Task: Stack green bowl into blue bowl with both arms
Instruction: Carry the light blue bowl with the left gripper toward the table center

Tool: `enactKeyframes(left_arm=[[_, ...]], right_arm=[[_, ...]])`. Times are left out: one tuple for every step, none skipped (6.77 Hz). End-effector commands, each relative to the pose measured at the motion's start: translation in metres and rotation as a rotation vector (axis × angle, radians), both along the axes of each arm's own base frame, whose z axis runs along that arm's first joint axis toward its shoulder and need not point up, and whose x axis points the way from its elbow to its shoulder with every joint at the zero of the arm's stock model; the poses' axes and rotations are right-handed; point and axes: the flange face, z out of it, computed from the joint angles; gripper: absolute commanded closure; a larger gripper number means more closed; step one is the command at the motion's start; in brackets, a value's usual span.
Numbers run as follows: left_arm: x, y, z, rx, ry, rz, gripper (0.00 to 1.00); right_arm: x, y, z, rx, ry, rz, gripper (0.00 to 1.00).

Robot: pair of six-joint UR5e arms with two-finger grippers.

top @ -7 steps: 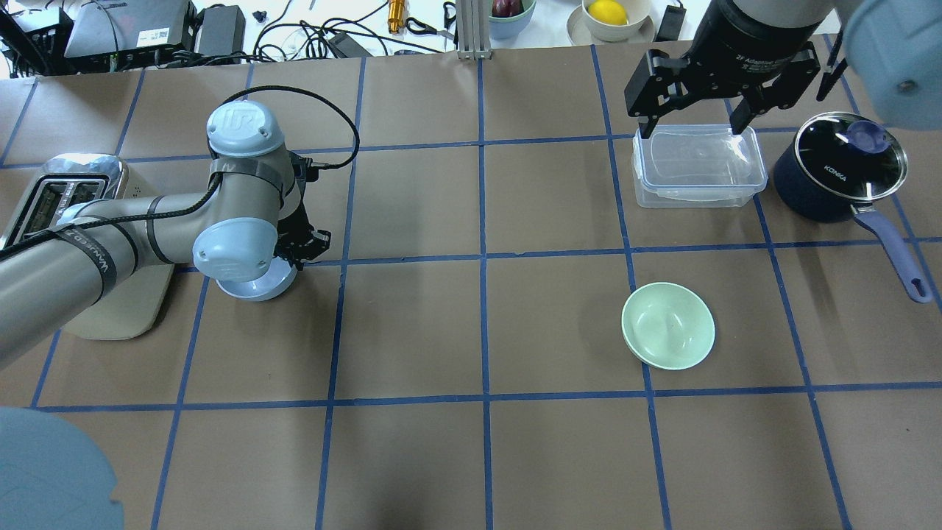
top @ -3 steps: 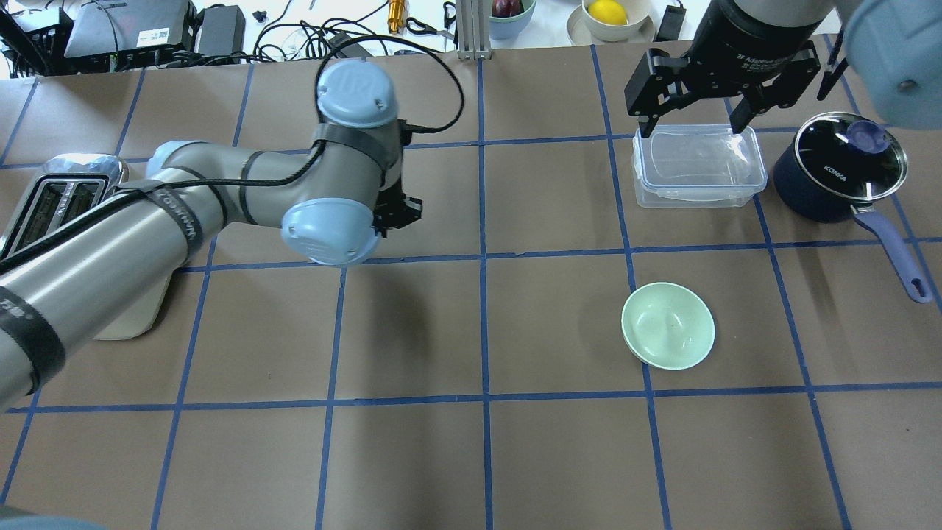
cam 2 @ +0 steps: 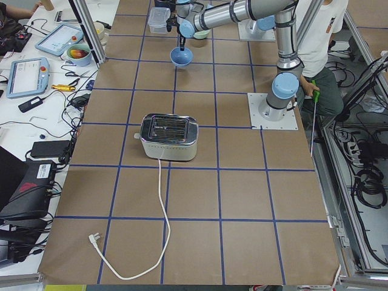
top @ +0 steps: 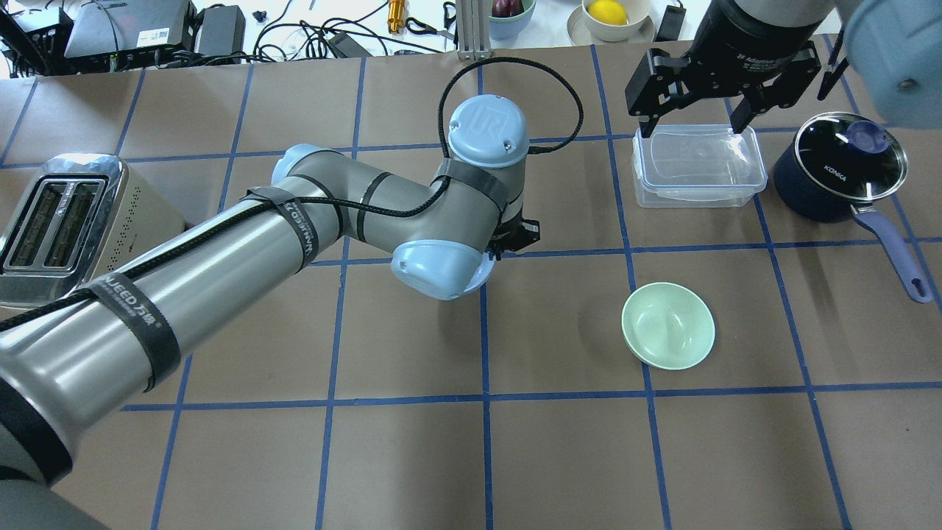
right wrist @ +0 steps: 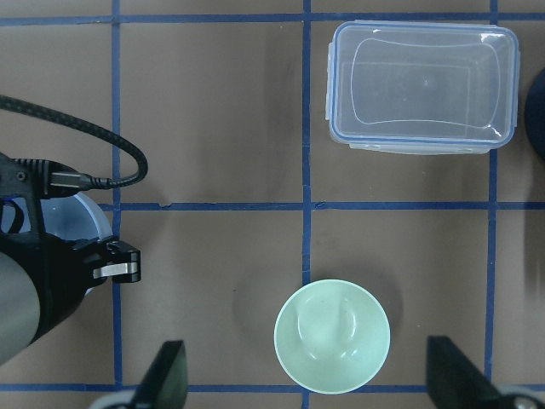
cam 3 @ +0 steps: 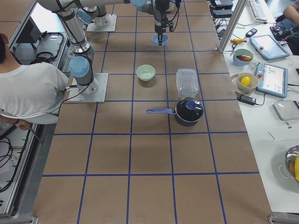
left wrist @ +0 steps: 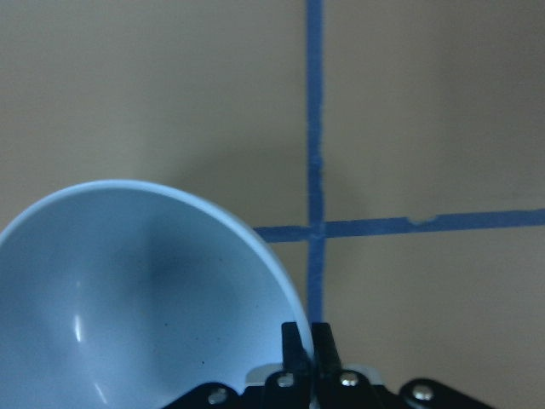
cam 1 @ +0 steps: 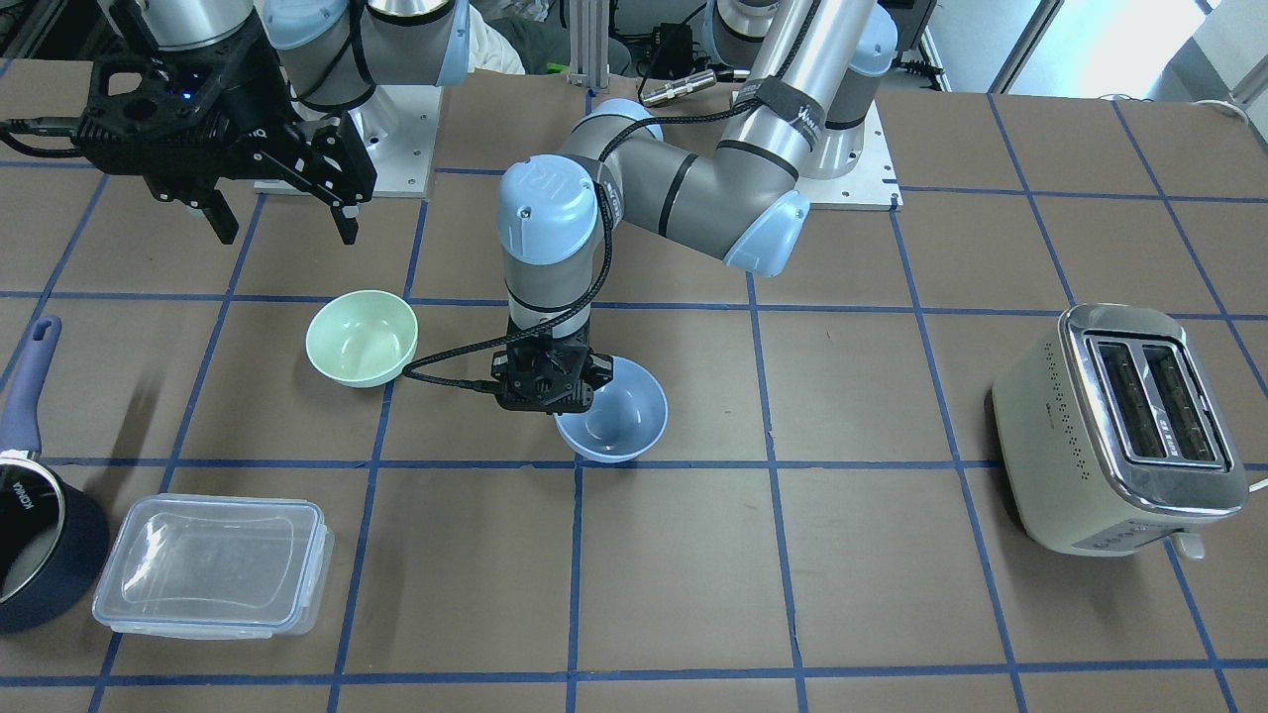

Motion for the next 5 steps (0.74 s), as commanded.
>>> enactKeyframes(left_arm=[[-0.010, 0.001, -0.018, 0.009, -0.006, 0.005, 1.00], [-0.009, -0.001, -0.015, 0.001, -0.004, -0.001, 0.34], [0.002, -0.012, 0.008, -0.032, 0.024, -0.070, 0.00], [0.037, -0.036, 0.026, -0.038, 0.085, -0.052, 0.00], [0.085, -0.058, 0.050, -0.048, 0.141, 0.003, 0.00]], right_arm=[[0.000, 0.000, 0.000, 0.001, 0.000, 0.000, 0.00], [0.000, 0.000, 0.000, 0.001, 0.000, 0.000, 0.00], [0.000, 0.000, 0.000, 0.001, 0.002, 0.000, 0.00], [0.000, 0.000, 0.000, 0.001, 0.000, 0.001, 0.00], [0.000, 0.000, 0.000, 0.001, 0.002, 0.003, 0.00]])
